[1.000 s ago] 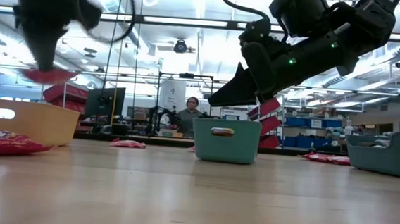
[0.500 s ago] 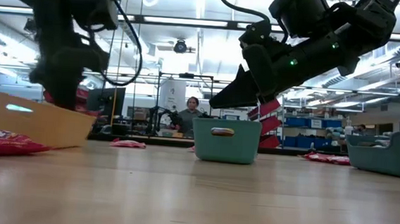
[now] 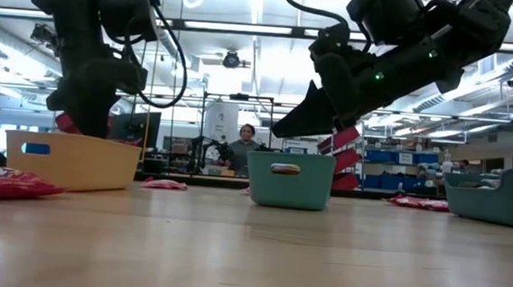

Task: Sort candy
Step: Put the red candy pack into the yellow bin

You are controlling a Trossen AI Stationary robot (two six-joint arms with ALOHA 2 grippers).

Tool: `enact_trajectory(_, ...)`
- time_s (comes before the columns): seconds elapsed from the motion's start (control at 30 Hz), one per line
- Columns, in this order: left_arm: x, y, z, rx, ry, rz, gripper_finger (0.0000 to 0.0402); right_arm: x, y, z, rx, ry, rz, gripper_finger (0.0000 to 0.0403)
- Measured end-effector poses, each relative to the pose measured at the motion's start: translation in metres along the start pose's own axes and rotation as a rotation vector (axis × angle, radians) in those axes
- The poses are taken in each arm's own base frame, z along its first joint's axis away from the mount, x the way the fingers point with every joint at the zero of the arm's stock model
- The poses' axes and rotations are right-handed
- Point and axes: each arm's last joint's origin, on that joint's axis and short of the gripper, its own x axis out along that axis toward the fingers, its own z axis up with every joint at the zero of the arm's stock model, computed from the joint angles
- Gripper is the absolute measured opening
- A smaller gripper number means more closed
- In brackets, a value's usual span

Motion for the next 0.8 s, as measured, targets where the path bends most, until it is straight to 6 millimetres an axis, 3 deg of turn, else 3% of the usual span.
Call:
enact_trajectory(0.33,-0.017,-0.006,0.01,0.114,-0.031,0.001,0.0137,-0.005,0.004,0.002,-0.005,0.0,0.014,0.0119)
enact_trajectory(0.47,-0.033,-0.024,0.01,0.272,-0.064,-0.039,0.0155,-0.008,0.005,0.005,-0.006,-0.004,0.02,0.0124)
enact_trajectory(0.6,-0.05,-0.053,-0.006,0.406,-0.096,-0.138,0.0152,-0.009,0.007,0.004,-0.011,0.002,0.024,0.0124)
enact_trajectory(0.8,-0.058,-0.089,-0.051,0.535,-0.068,-0.268,0.0152,-0.009,0.009,0.003,-0.011,0.003,0.03,0.0124)
